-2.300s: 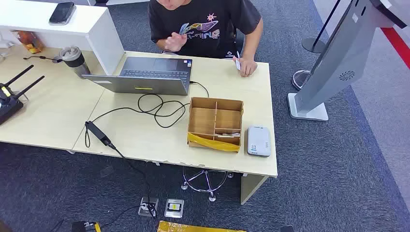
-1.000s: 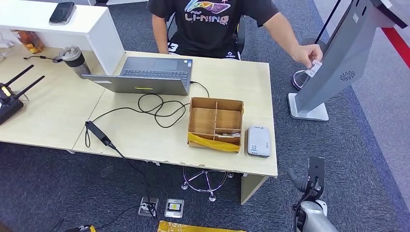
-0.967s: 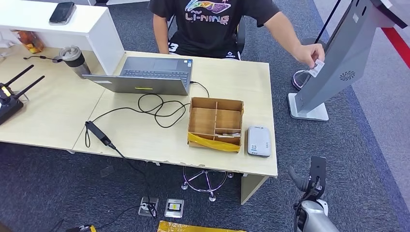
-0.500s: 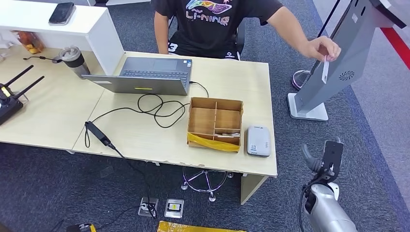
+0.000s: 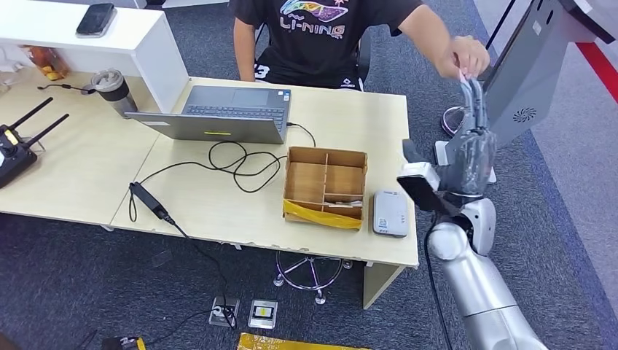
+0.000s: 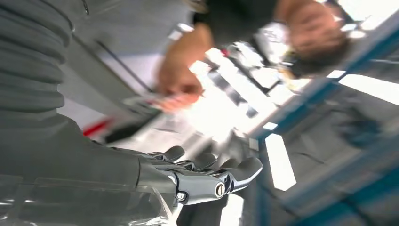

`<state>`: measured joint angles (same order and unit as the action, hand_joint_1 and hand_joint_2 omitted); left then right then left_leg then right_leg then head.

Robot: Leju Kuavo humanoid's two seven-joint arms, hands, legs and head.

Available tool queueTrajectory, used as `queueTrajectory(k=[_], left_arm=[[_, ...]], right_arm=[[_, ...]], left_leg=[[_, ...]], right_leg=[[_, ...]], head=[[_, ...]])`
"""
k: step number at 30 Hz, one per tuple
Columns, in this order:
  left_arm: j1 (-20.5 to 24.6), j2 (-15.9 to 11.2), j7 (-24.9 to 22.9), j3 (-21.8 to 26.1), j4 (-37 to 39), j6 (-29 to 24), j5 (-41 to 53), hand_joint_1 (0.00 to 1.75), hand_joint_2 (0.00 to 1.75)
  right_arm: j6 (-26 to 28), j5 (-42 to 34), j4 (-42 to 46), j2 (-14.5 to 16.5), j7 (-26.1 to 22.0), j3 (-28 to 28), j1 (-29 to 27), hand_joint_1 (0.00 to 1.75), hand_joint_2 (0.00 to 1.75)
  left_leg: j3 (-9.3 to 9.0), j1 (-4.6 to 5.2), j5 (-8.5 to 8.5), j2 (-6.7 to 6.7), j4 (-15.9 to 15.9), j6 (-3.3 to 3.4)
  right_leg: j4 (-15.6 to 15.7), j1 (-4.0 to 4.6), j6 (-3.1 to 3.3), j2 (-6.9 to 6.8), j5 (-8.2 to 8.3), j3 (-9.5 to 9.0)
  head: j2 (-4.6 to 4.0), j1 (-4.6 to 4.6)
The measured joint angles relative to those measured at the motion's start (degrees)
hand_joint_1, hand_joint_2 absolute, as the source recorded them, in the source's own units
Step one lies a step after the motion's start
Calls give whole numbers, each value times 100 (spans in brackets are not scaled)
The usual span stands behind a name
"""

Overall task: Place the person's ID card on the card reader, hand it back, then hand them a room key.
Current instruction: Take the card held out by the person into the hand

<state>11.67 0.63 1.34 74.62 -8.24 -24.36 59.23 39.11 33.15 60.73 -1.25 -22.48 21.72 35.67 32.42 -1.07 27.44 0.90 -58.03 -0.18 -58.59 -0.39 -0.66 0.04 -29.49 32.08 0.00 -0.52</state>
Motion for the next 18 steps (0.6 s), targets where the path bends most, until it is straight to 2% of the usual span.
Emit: queueTrajectory(k=[4,10,18], left_arm=[[2,-5,86,-2,0,107,79,0,175],[3,-7,164,-2,0,179,161,0,175],[7,42,258,0,7,13,124,0,175]], right_arm=[[-22,1113,334,327,37,323,168,0,175],[-182,2184,161,736,196,740,498,0,175],[-276,2390,-1214,1055,398,972,1151,0,175]], left_leg=[[1,-3,-2,-1,1,-2],[2,1,-3,-1,1,-1],[3,1,-3,0,0,0]], right_leg=[[0,2,1,3,0,-1],[2,-1,0,2,1,-1],[2,-1,0,0,1,1]], head=[[0,-2],[0,-2],[0,-2]])
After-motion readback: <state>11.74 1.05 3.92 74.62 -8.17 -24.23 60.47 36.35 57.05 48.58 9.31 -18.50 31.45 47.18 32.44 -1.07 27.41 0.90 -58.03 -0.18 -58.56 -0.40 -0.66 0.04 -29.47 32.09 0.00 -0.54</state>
